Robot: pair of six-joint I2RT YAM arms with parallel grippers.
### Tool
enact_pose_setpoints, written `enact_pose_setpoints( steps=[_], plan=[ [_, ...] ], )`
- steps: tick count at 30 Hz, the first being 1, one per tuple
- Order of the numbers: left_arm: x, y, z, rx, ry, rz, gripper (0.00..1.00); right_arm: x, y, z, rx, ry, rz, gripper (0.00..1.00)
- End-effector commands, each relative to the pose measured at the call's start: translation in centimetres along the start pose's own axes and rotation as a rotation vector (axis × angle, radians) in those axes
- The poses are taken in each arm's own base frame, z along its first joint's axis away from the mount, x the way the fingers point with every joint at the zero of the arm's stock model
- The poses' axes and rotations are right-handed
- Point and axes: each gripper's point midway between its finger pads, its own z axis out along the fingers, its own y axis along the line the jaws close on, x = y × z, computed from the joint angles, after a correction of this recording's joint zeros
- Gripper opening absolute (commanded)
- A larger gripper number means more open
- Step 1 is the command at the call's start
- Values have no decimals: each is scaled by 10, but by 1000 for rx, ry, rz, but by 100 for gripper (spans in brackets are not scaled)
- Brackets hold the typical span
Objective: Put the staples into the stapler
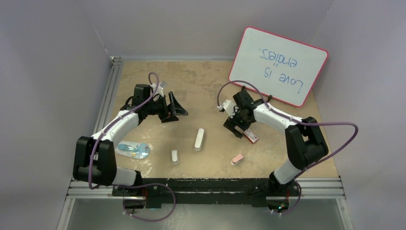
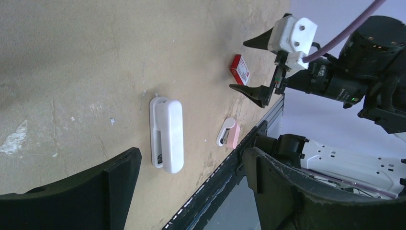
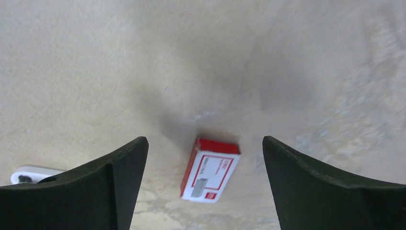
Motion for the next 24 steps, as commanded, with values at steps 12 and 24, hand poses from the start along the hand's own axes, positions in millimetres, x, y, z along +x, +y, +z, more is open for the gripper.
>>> enact_pose_setpoints(
  steps=[12,24],
  plan=[
    [0,-4,-2,20,1,53,79,47,-3,-4,-25,98,257,87],
    [2,-6,-2,39,6,48,79,63,16,-8,-51,105,267,63]
  ],
)
